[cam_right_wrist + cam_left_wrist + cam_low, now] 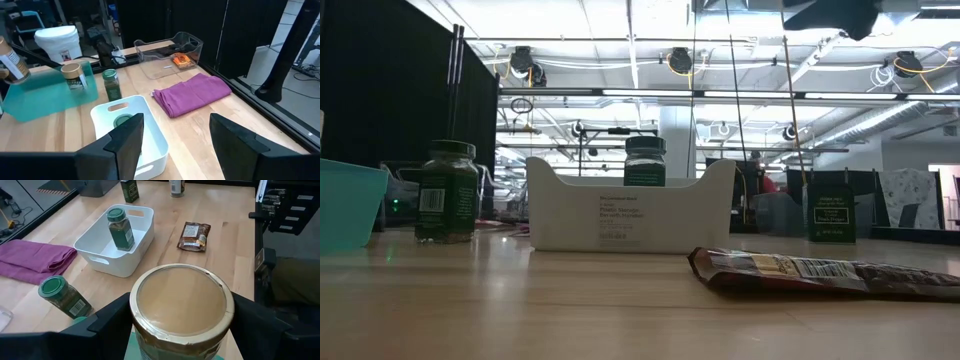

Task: Sort spices by type
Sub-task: Put the top brown seasoning bottle into the blue bin

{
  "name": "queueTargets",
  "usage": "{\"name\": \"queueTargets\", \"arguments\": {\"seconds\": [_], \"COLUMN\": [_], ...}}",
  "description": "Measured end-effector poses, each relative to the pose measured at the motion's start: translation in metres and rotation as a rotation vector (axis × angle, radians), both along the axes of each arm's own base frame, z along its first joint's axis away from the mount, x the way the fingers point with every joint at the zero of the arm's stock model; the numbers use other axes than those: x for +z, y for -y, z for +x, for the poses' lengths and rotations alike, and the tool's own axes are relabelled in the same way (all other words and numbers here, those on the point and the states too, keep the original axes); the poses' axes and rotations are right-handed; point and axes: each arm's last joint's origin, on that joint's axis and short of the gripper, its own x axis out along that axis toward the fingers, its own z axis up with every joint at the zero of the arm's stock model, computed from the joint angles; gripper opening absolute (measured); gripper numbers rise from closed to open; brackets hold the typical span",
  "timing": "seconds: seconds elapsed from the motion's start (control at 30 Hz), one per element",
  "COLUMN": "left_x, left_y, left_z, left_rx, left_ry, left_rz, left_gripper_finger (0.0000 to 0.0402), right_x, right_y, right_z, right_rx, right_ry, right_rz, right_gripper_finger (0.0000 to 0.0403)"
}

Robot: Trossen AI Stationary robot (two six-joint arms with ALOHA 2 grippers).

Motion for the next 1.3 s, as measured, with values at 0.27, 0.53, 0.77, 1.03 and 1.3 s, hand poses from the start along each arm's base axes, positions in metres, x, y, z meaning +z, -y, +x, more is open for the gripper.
{"name": "queueTargets", "arguments": {"seconds": [0.27, 0.53, 0.77, 1.03, 1.3], "left_x": [0.0, -0.001, -0.003, -0.007, -0.053], "left_y": [0.0, 0.0, 0.002, 0.006, -0.011], "left_z": [0.0, -0.001, -0.007, -0.015, -0.012], "left_rx": [0.004, 0.007, 0.008, 0.025, 0.073], "left_ry": [-0.015, -0.037, -0.103, -0.089, -0.031], "left_rz": [-0.003, -0.009, -0.028, -0.067, 0.023], "left_gripper_finger": [0.0284, 0.0283, 0.0283, 0.0283, 0.0283], "right_x": [0.0, -0.001, -0.001, -0.002, -0.002], "right_y": [0.002, 0.001, 0.001, 0.001, 0.0], "right_z": [0.001, 0.001, 0.001, 0.003, 0.004], "right_rx": [-0.006, 0.011, 0.012, 0.013, 0.014], "right_ry": [-0.006, -0.01, -0.01, -0.02, -0.017], "right_rz": [-0.007, 0.0, 0.0, -0.009, -0.009], "right_gripper_finger": [0.0209, 0.0209, 0.0209, 0.0209, 0.0209]}}
